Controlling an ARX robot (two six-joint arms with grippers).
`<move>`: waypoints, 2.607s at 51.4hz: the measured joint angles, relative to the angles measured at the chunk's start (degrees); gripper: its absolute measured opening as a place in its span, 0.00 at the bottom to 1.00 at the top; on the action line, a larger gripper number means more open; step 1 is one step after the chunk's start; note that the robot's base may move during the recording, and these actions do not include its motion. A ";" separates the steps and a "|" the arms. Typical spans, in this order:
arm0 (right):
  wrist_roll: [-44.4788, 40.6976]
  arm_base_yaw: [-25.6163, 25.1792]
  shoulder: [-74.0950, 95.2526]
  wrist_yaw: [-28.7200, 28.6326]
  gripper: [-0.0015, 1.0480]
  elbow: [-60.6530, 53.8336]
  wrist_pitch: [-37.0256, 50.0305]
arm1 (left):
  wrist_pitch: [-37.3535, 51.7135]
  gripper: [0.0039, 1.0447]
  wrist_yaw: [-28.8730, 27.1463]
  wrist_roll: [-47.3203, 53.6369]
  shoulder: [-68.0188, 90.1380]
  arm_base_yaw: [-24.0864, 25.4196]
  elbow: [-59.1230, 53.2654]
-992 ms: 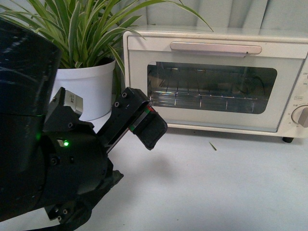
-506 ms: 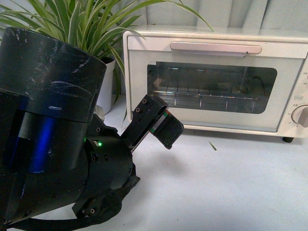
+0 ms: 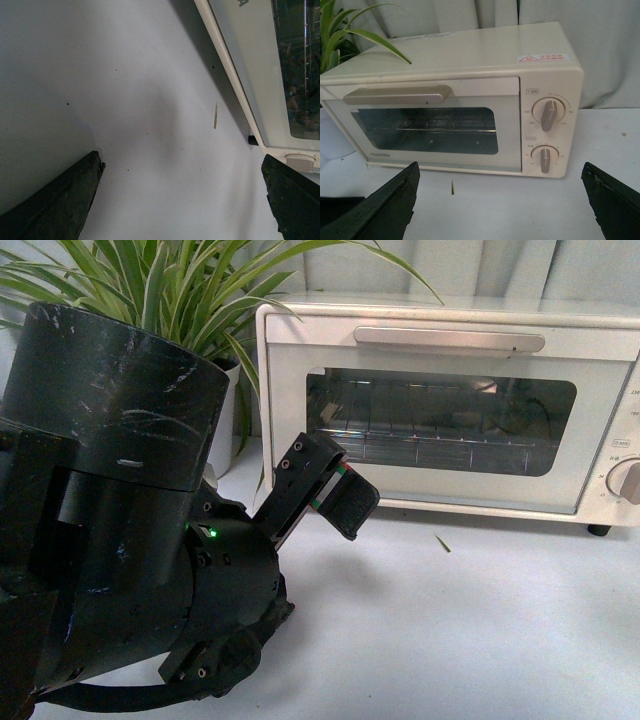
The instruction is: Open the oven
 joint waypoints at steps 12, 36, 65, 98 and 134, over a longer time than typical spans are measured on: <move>1.95 3.87 15.15 4.98 0.91 13.57 -1.70 | -0.52 0.94 -0.70 -0.57 0.00 0.04 0.26; 8.44 5.84 30.03 10.56 0.91 28.28 -8.76 | -1.53 0.94 -2.10 -4.20 0.09 1.53 1.22; 13.92 5.70 35.10 12.50 0.91 32.85 -12.33 | -1.60 0.94 -2.38 -4.87 0.26 1.55 1.33; 12.57 7.96 34.88 9.18 0.91 32.22 -16.09 | -1.51 0.94 -2.25 -5.11 0.35 1.81 1.38; 12.35 9.29 25.97 3.43 0.91 13.33 -7.15 | -1.18 0.94 -2.25 -4.96 0.46 2.05 1.20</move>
